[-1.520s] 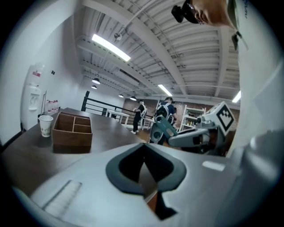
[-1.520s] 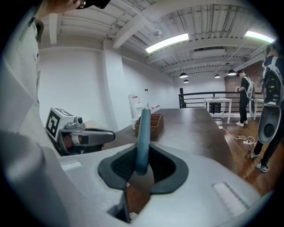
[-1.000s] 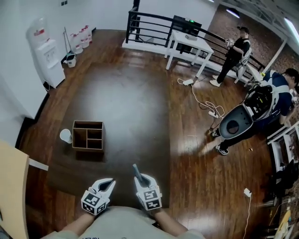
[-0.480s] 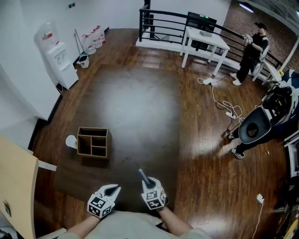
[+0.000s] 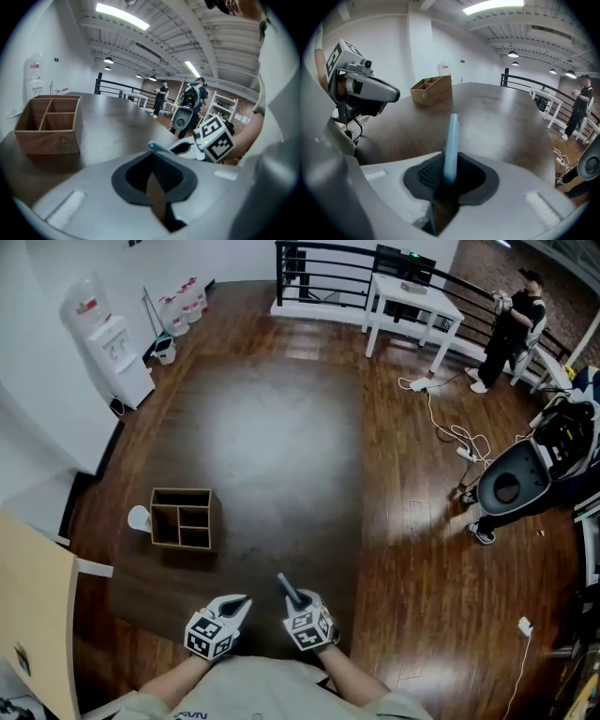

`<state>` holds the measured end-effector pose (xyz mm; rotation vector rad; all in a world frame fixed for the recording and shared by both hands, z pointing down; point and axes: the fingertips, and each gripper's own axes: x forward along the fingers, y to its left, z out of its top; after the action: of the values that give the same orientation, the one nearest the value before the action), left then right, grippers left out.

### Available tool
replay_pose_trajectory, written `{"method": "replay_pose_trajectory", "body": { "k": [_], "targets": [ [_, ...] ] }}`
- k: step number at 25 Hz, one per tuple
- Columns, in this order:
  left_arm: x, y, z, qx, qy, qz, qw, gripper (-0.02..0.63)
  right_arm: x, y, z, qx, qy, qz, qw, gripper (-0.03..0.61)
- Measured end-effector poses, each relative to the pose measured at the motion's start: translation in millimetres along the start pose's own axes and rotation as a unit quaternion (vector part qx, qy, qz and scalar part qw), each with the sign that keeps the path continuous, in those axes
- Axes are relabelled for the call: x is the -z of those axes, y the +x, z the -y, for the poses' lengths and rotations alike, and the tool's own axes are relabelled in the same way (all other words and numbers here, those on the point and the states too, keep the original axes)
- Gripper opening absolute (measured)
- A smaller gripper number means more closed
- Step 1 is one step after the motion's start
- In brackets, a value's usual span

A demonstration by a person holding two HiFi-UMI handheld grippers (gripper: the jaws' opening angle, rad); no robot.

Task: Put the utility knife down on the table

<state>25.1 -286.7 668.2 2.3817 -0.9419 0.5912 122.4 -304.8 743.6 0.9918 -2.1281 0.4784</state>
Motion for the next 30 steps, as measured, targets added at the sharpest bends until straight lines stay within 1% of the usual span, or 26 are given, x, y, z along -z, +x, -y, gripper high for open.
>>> {"method": "replay_pose_trajectory", "body": {
  "k": [3,6,9,12,17,21,24,27,28,29,30],
  "targets": [
    [2,-1,1,0.000,-0.006,0.000,1.0000,0.002,-1,-1,0,-0.008,0.008,0.001,1.000,0.074],
    [-3,-1,1,0.002,-0.002,0.006,1.0000,0.002,-4,-2,4,-0.014,0.021,0.001,1.000,0.074],
    [-7,-1,2,0.007,0.003,0.011,0.9999,0.002,-3,-2,8,-0.004,0.030,-0.005,1.000,0.089],
    [-9,-3,5,0.012,0.007,0.019,0.9997,0.002,3,-9,19,0.021,0.046,-0.017,0.999,0.140],
    [-19,-9,3,0.019,0.012,0.039,0.9990,0.002,6,-31,41,0.076,0.077,-0.015,0.994,0.146],
    [-31,-21,2,0.027,0.011,0.065,0.9975,0.002,2,-56,51,0.122,0.107,0.005,0.987,0.146],
    [-29,-38,-1,0.027,0.006,0.092,0.9954,0.002,-5,-77,40,0.141,0.122,0.030,0.982,0.144],
    [-22,-56,-7,0.022,-0.005,0.113,0.9934,0.002,-11,-90,13,0.140,0.129,0.051,0.980,0.143],
    [-17,-63,-8,0.022,-0.010,0.117,0.9928,0.002,-12,-94,-1,0.134,0.130,0.057,0.981,0.119],
    [-11,-70,-7,0.023,-0.013,0.121,0.9923,0.002,-14,-97,-16,0.126,0.132,0.063,0.981,0.081],
    [-4,-77,-5,0.025,-0.016,0.123,0.9919,0.002,-15,-101,-33,0.118,0.133,0.070,0.982,0.070]
  ]
}}
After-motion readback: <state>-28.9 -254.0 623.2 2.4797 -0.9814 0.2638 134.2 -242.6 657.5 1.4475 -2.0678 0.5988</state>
